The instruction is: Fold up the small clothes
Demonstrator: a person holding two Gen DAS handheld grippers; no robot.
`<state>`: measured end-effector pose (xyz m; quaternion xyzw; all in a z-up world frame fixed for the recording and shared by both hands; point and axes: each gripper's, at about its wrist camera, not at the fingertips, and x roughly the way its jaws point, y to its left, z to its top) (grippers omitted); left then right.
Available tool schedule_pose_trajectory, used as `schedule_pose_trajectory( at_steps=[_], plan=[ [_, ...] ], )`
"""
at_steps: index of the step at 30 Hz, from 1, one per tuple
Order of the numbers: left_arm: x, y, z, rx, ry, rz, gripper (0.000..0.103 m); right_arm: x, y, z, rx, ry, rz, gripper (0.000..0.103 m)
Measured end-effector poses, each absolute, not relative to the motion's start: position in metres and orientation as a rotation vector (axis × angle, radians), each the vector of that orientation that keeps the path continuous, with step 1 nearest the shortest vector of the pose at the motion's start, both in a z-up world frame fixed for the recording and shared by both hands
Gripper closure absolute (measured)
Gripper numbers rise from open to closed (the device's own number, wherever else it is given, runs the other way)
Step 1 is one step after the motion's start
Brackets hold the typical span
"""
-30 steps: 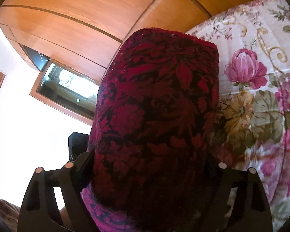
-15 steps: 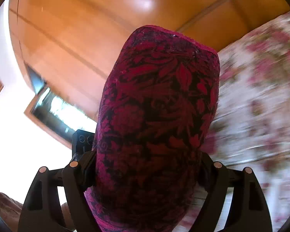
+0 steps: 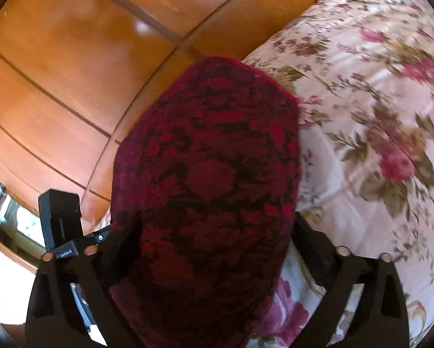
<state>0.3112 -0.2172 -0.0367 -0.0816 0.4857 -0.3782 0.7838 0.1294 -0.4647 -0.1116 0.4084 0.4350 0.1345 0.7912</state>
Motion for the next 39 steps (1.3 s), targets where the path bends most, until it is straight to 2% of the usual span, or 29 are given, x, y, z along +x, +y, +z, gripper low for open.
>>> schedule_pose_trajectory(
  at_steps=[3,5,7,8,10,12,14,18,23,25,31,39],
  plan=[
    [0.289,-0.203,-0.027,-0.085,0.961,-0.752,0.031,0.132,-0.461,-0.077,0.732,0.906,0.187,0.005],
    [0.277,-0.199,-0.021,-0.033,0.918,-0.707,0.032,0.129,-0.454,-0.048,0.602,0.871,0.122,0.012],
    [0.272,-0.194,-0.020,-0.030,0.904,-0.680,0.033,0.130,-0.443,-0.027,0.530,0.844,0.106,0.026],
    [0.269,-0.191,-0.020,-0.035,0.898,-0.669,0.033,0.133,-0.436,-0.018,0.493,0.836,0.103,0.029],
    [0.269,-0.190,-0.021,-0.029,0.881,-0.638,0.033,0.151,-0.419,-0.009,0.462,0.845,0.121,0.040],
    [0.269,-0.195,-0.024,-0.026,0.880,-0.622,0.033,0.165,-0.399,-0.011,0.429,0.876,0.124,0.044],
    [0.270,-0.190,-0.028,-0.023,0.886,-0.599,0.033,0.179,-0.381,-0.024,0.353,0.931,0.084,0.045],
    [0.269,-0.187,-0.037,-0.038,0.892,-0.570,0.032,0.193,-0.358,-0.050,0.270,0.961,0.012,0.044],
    [0.264,-0.181,-0.030,-0.064,0.879,-0.532,0.027,0.187,-0.350,-0.039,0.224,0.943,-0.016,0.042],
    [0.251,-0.176,-0.020,-0.047,0.846,-0.499,0.023,0.180,-0.352,-0.034,0.232,0.922,-0.020,0.037],
    [0.231,-0.171,-0.001,-0.034,0.789,-0.469,0.022,0.160,-0.351,-0.019,0.274,0.884,-0.042,0.015],
    [0.213,-0.163,0.019,-0.020,0.731,-0.410,0.017,0.142,-0.345,-0.006,0.268,0.862,-0.117,0.006]
  ],
)
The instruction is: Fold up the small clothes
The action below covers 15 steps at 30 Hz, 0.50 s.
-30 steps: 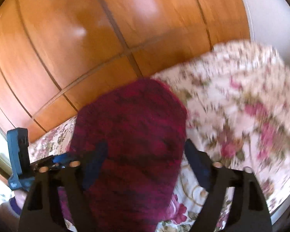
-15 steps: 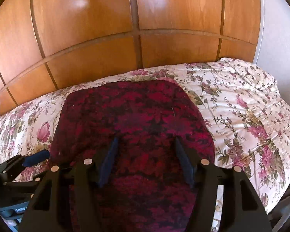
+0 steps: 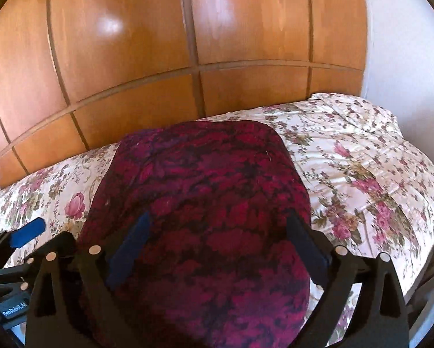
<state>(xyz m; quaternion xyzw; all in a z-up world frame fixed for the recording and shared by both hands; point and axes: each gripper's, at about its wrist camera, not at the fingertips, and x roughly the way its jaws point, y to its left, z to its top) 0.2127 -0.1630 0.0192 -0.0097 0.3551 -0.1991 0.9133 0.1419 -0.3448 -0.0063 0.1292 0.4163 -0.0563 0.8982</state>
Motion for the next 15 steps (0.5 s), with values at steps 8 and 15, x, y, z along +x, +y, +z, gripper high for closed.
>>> schedule_pose_trajectory(
  at_steps=[8,15],
  plan=[
    [0.192,-0.151,0.027,-0.003,0.685,-0.361,0.010,0.109,-0.333,0.012,0.238,0.826,-0.199,0.003],
    [0.170,-0.137,0.030,-0.017,0.660,-0.317,0.004,0.074,-0.318,0.026,0.224,0.793,-0.247,0.003]
  ],
)
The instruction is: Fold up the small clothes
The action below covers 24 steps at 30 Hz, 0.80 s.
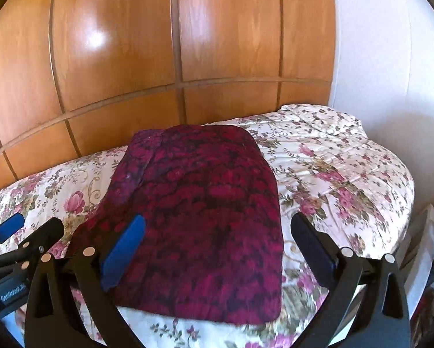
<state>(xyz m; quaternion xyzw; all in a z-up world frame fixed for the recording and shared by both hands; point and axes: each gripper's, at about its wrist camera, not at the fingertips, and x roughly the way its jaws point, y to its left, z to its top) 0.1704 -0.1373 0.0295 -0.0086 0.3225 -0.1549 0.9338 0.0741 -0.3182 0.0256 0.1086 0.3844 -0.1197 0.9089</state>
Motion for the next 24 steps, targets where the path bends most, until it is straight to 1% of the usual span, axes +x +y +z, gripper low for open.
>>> schedule_pose_trajectory(
  at_steps=[12,20,24],
  plan=[
    [0.132,-0.130,0.028,0.019,0.621,-0.288,0.004,0.032,-0.308,0.020,0.233,0.836,-0.329,0.002],
    [0.124,-0.125,0.029,0.030,0.606,-0.256,0.004,0.029,-0.305,0.026,0.221,0.826,-0.337,0.002],
    [0.125,-0.123,0.024,0.018,0.632,-0.236,0.004,0.030,-0.297,0.026,0.203,0.831,-0.312,0.002]
  ],
)
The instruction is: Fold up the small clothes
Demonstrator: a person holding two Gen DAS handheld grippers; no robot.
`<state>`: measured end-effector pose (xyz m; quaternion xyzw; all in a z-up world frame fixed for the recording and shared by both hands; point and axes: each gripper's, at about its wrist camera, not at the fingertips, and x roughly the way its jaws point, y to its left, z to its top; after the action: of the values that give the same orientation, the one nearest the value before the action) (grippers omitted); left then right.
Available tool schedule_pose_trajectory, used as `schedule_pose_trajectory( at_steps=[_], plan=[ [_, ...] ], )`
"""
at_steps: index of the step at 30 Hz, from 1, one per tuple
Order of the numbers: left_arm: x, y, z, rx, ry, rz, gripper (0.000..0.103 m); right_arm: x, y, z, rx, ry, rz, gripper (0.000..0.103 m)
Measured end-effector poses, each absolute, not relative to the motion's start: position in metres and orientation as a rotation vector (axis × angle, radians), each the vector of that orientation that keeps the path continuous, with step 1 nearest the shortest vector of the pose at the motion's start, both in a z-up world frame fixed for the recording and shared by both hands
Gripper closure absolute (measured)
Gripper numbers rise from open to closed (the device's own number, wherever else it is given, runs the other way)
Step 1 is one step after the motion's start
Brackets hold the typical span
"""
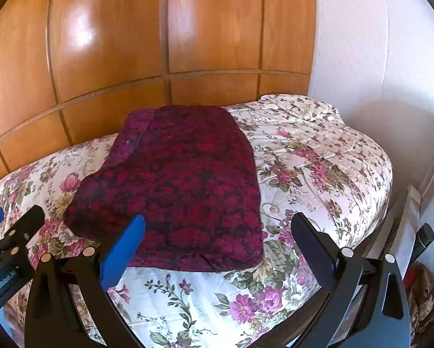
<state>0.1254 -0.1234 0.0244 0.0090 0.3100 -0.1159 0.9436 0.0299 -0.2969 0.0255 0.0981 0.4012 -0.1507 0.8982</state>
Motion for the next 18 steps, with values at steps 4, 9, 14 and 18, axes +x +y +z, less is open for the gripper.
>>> schedule_pose_trajectory(
  at_steps=[4,9,14,18],
  plan=[
    [0.1268,-0.1210,0.0241,0.008,0.636,-0.223,0.004,0.0299,-0.2913,0.0237,0.192,0.833,-0.302,0.002],
    [0.1272,-0.1180,0.0248,-0.013,0.633,-0.224,0.004,0.0306,-0.2883,0.0237,0.180,0.827,-0.308,0.002],
    [0.1258,-0.1188,0.0260,-0.009,0.629,-0.228,0.004,0.0315,-0.2859,0.0236,0.157,0.823,-0.304,0.002],
    [0.1251,-0.1191,0.0265,-0.006,0.626,-0.230,0.004,0.0308,-0.2853,0.0237,0.161,0.823,-0.302,0.002]
  ],
)
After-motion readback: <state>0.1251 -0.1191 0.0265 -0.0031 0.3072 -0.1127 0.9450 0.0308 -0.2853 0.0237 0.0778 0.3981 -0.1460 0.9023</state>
